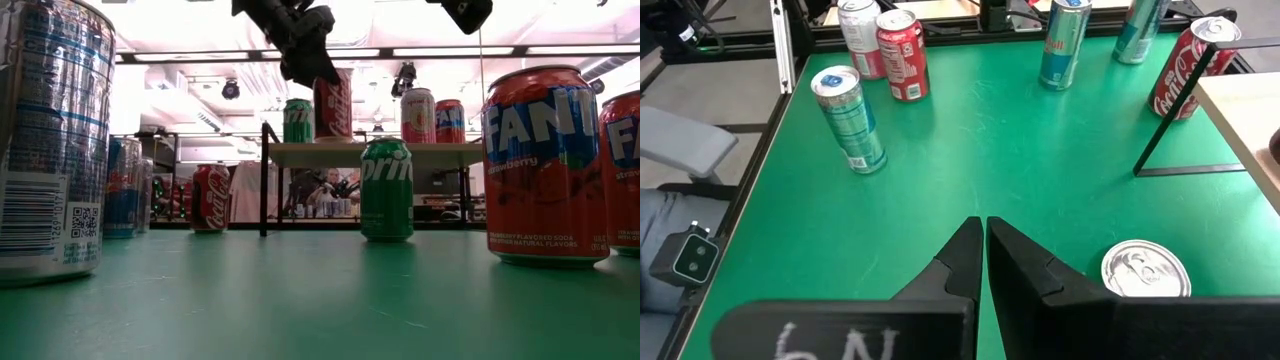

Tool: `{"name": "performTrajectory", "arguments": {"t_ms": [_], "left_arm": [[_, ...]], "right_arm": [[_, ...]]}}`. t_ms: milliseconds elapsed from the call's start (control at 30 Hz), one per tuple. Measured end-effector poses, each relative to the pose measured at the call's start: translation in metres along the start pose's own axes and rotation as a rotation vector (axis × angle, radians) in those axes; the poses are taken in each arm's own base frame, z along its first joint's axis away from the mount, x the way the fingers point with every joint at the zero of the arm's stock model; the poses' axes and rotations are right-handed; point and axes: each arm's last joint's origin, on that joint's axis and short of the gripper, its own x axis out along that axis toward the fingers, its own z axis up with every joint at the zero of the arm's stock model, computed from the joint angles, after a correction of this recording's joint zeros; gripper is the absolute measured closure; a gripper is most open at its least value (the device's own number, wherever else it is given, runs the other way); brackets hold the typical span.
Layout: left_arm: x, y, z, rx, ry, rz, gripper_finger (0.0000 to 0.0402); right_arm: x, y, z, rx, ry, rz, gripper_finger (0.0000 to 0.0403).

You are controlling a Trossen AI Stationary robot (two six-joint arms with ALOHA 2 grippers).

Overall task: Place canned beverage on shelf
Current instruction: Put the middle red soda can on the shelf

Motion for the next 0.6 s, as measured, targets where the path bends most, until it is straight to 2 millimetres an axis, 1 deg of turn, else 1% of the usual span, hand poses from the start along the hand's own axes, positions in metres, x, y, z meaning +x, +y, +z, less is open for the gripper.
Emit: {"name": "performTrajectory", "arguments": {"t_ms": [600], "left_arm": [[0.0027,-0.0004,-0.0030,-0.013,0.010,-0.003,0.0113]], "right_arm": [[-0.0001,-0.0001,0.0001,0.000,-0.001,0.000,0.0392]]}}
